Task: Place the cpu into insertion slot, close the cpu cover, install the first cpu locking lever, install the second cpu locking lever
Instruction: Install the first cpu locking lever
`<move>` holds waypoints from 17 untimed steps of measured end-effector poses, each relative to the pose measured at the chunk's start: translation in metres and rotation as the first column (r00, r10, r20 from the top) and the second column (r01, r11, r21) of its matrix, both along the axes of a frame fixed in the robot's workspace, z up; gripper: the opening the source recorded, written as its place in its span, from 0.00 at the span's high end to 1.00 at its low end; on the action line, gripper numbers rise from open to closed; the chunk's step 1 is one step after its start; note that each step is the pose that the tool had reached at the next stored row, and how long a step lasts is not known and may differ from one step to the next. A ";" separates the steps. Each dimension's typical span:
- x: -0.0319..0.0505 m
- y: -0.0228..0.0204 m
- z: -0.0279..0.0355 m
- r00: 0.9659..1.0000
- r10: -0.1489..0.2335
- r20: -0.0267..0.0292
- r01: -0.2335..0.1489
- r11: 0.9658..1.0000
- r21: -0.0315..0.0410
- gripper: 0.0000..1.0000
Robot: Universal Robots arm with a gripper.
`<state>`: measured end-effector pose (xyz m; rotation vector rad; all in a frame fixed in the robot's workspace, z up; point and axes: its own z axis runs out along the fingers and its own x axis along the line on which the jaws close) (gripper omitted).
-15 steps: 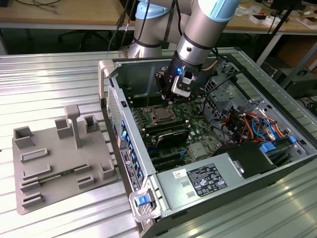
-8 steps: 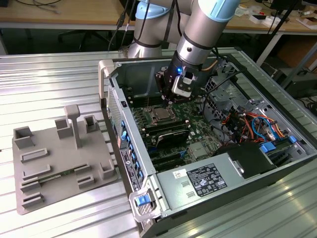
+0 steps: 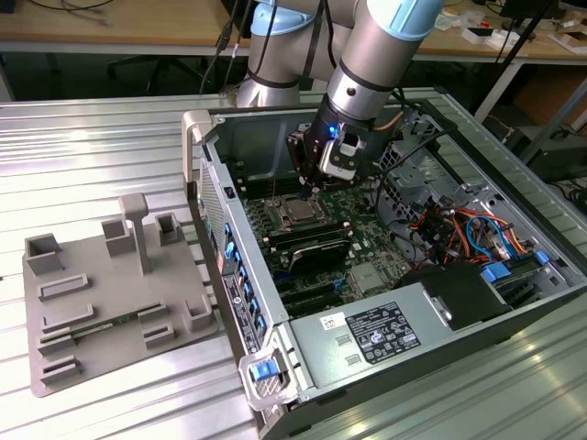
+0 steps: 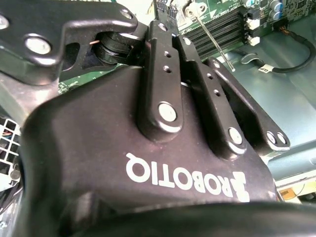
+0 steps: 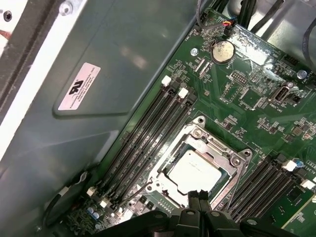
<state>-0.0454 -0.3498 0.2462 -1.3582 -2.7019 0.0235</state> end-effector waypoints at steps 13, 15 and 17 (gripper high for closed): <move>0.0000 0.0000 0.0000 0.999 0.038 0.000 -0.038 0.999 0.002 0.89; 0.0000 0.0000 0.0000 0.999 0.044 0.000 -0.044 0.999 0.002 0.89; 0.0000 0.0000 0.0000 0.999 0.052 0.000 -0.052 0.999 0.002 0.89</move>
